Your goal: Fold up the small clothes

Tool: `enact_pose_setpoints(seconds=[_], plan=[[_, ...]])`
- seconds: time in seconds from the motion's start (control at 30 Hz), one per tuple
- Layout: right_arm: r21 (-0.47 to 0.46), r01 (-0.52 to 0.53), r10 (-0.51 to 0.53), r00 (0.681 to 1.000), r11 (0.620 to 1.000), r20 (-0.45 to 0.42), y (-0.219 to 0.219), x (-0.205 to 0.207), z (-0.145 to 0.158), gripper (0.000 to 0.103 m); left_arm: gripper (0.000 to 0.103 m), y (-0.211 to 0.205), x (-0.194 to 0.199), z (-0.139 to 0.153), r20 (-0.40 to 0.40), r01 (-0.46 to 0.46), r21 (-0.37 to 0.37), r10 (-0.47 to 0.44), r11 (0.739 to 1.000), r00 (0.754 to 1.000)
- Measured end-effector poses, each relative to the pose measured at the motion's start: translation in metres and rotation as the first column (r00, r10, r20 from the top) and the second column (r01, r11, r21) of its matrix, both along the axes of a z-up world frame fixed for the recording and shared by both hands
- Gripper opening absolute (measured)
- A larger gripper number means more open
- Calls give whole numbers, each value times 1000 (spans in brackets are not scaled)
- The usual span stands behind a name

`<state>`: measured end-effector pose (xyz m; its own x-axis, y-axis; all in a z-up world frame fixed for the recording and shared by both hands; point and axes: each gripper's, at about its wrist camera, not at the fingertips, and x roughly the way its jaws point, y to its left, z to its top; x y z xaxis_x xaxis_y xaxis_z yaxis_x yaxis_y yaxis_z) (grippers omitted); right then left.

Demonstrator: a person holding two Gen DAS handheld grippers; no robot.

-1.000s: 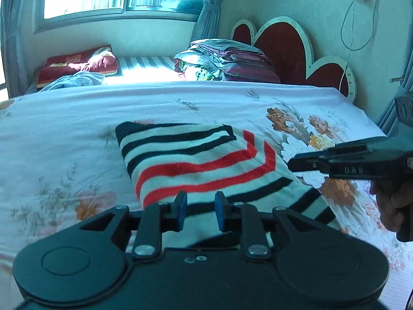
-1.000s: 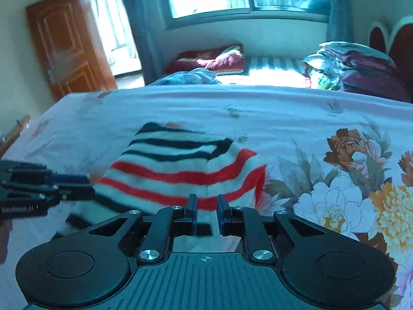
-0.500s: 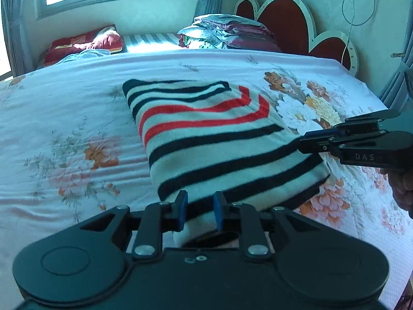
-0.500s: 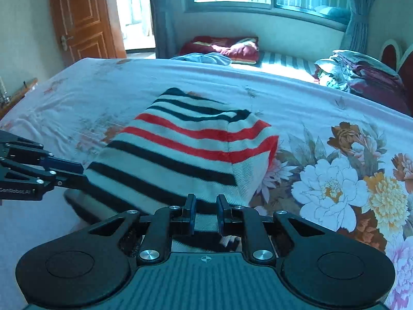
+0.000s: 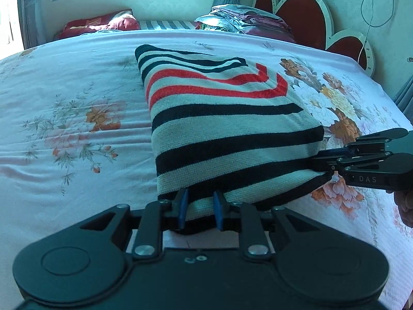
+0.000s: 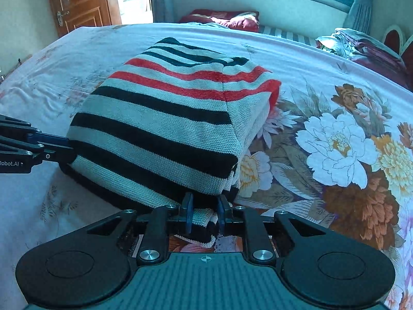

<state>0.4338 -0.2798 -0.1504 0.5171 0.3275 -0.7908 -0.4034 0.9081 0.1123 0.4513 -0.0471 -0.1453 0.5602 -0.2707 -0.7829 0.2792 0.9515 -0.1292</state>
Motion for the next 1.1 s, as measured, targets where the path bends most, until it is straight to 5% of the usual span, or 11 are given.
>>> enact_pose_setpoints(seconds=[0.17,0.3,0.4,0.63,0.67,0.73,0.77,0.8,0.83,0.87,1.1], plan=[[68,31,-40,991,997,127,-10,-7,35,17,62,-5,-3,30,133,-65,56,57,996,989],[86,49,-60,989,995,132,-8,12,33,17,51,-13,20,25,121,-79,51,73,996,990],[11,51,-52,995,999,87,-3,24,13,17,50,-19,33,7,41,-79,80,76,994,996],[81,70,-73,996,994,44,-14,22,8,17,53,-19,29,0,40,-92,98,88,991,995],[81,71,-74,996,994,42,-14,22,8,17,58,-19,29,1,40,-98,101,94,990,995],[99,81,-87,995,992,52,-16,21,16,18,84,-20,28,6,60,-133,140,125,981,990],[130,96,-106,992,987,73,-21,18,23,22,100,-19,25,11,102,-153,155,138,976,985],[169,118,-135,986,978,93,-27,16,29,33,102,-17,22,17,138,-158,148,138,976,981],[194,145,-167,980,970,107,-34,14,32,75,102,-14,22,21,149,-158,130,138,979,979],[229,164,-192,975,960,110,-42,14,34,88,102,-10,24,23,144,-160,110,144,981,979],[543,286,-231,958,789,-169,-94,56,7,77,94,17,56,17,40,-182,-97,187,978,982]])
